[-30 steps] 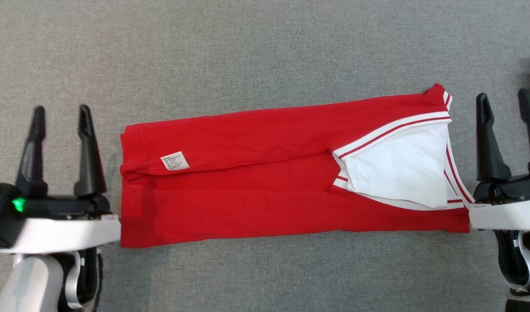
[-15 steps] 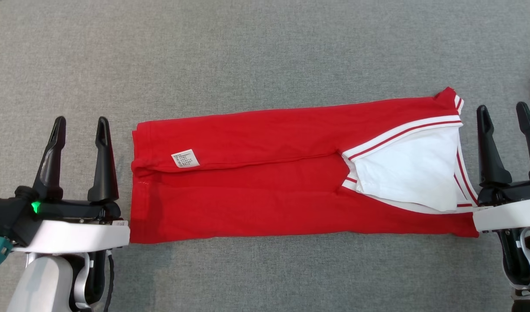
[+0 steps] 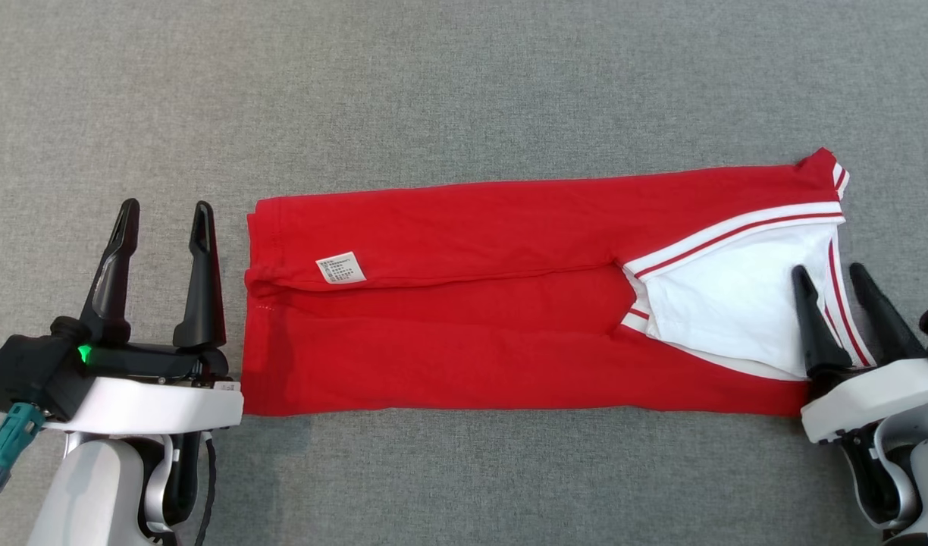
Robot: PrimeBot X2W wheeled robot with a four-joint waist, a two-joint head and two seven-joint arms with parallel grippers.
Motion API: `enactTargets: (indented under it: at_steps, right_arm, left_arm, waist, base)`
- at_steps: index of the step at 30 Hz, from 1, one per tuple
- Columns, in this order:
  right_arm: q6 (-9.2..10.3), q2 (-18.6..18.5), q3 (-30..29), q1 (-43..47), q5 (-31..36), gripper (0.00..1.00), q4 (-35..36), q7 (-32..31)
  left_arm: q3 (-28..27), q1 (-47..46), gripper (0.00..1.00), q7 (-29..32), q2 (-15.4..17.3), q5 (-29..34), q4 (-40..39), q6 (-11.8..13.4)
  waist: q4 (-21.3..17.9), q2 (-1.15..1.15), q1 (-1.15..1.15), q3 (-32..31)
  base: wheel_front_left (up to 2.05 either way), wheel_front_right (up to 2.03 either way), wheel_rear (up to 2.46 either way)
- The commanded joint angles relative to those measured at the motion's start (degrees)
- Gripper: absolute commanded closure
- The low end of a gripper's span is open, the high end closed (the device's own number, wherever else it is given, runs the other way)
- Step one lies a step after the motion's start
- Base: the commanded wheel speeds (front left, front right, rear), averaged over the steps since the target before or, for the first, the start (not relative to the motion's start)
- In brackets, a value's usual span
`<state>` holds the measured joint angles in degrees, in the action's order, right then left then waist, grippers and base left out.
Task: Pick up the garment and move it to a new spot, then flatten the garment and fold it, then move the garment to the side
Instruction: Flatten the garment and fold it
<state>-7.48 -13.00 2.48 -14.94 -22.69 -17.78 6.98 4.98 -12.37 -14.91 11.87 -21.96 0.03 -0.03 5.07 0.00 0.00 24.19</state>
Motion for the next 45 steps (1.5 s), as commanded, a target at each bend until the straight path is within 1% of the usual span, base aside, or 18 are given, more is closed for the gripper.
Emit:
enactTargets:
  at_steps: [1, 8, 9, 10, 11, 12, 17, 21, 24, 28, 31, 34, 39, 45]
  right_arm:
    - [-0.04, -0.5, 0.4, -0.5, -0.5, 0.0, -0.9, -0.4]
    - [-0.06, 0.2, 4.9, 0.7, -4.5, 0.0, -5.4, -3.3]
    - [-0.09, 0.1, 5.8, 0.8, -5.1, 0.05, -5.6, -3.7]
    - [-0.1, 0.1, 6.6, 0.9, -5.9, 0.51, -5.7, -4.0]
    - [-0.11, 0.1, 7.4, 1.2, -6.7, 0.76, -6.0, -4.7]
    - [-0.13, 0.0, 8.2, 1.4, -7.4, 1.0, -6.0, -5.0]
    - [-0.02, -1.2, 8.8, 1.6, -10.1, 1.0, -5.1, -4.4]
    - [-0.02, -2.3, 8.2, 2.3, -10.9, 1.0, -3.8, -3.7]
    - [0.09, -3.7, 6.3, 3.1, -11.4, 1.0, -1.9, -3.1]
    - [0.14, -5.1, 2.3, 4.8, -11.8, 1.0, 0.4, -2.1]
    - [0.12, -5.0, 0.3, 6.1, -11.5, 1.0, 2.0, -2.6]
    - [0.03, -4.6, -0.4, 6.5, -11.2, 1.0, 4.3, -3.3]
    - [-0.03, -3.9, 0.4, 5.8, -10.2, 1.0, 9.6, -5.0]
    - [-0.03, -3.5, 3.2, 2.5, -7.6, 1.0, 18.8, -8.4]
  left_arm:
    - [-0.3, -1.1, 0.0, -0.2, -0.1, 0.4, 0.1, -0.4]
    - [-0.9, -1.0, 0.0, -0.2, -0.5, 1.3, 0.9, -1.4]
    - [-1.0, -1.0, 0.0, -0.2, -0.6, 1.4, 1.1, -1.5]
    - [-1.1, -1.0, 0.0, -0.2, -0.6, 1.4, 1.1, -1.5]
    - [-1.2, -1.0, 0.0, -0.2, -0.6, 1.4, 1.2, -1.6]
    - [-1.2, -1.0, 0.0, -0.2, -0.7, 1.5, 1.3, -1.7]
    - [-1.6, -0.9, 0.0, -0.2, -0.6, 2.0, 1.5, -1.7]
    - [-1.8, -0.7, 0.0, -0.2, -0.7, 2.2, 1.5, -1.7]
    - [-1.9, -0.5, 0.0, -0.2, -0.7, 2.3, 1.3, -1.7]
    - [-2.1, -0.5, 0.0, -0.2, -0.4, 2.8, 1.1, -1.3]
    - [-2.4, -0.4, 0.0, -0.2, -0.4, 2.8, 1.0, -1.0]
    - [-2.4, -0.2, 0.0, -0.2, -0.4, 2.7, 1.0, -1.1]
    - [-2.3, 0.1, 0.0, 0.0, 0.0, 2.8, 0.8, -0.7]
    - [-2.1, 0.6, 0.0, 0.5, 0.6, 2.9, 0.2, -0.3]
  waist:
    - [0.0, 0.0, 0.0, 0.0]
    - [-0.2, 0.0, 0.0, -0.2]
    - [-0.2, 0.0, 0.0, -0.3]
    - [-0.3, 0.0, 0.0, -0.3]
    - [-0.3, 0.0, 0.0, -0.4]
    - [-0.3, 0.0, 0.0, -0.4]
    - [-0.7, 0.0, 0.0, -0.5]
    - [-1.1, 0.0, 0.0, -0.7]
    - [-1.4, 0.0, 0.0, -0.7]
    - [-2.1, 0.0, 0.0, -0.6]
    - [-2.7, 0.0, 0.0, -0.8]
    - [-3.4, 0.0, 0.0, -1.0]
    - [-4.4, 0.0, 0.0, -1.7]
    - [-5.4, 0.0, 0.0, -2.6]
  base:
    - [0.0, 0.0, 0.0]
    - [0.0, 0.0, 0.0]
    - [0.0, 0.0, 0.0]
    - [0.0, 0.0, 0.0]
    - [0.0, 0.0, 0.0]
    - [0.0, 0.0, 0.0]
    - [0.0, 0.0, 0.0]
    - [0.0, 0.0, 0.0]
    - [0.0, 0.0, 0.0]
    - [0.0, 0.0, 0.0]
    - [0.0, 0.0, 0.0]
    - [0.0, 0.0, 0.0]
    - [0.0, 0.0, 0.0]
    - [0.0, 0.0, 0.0]
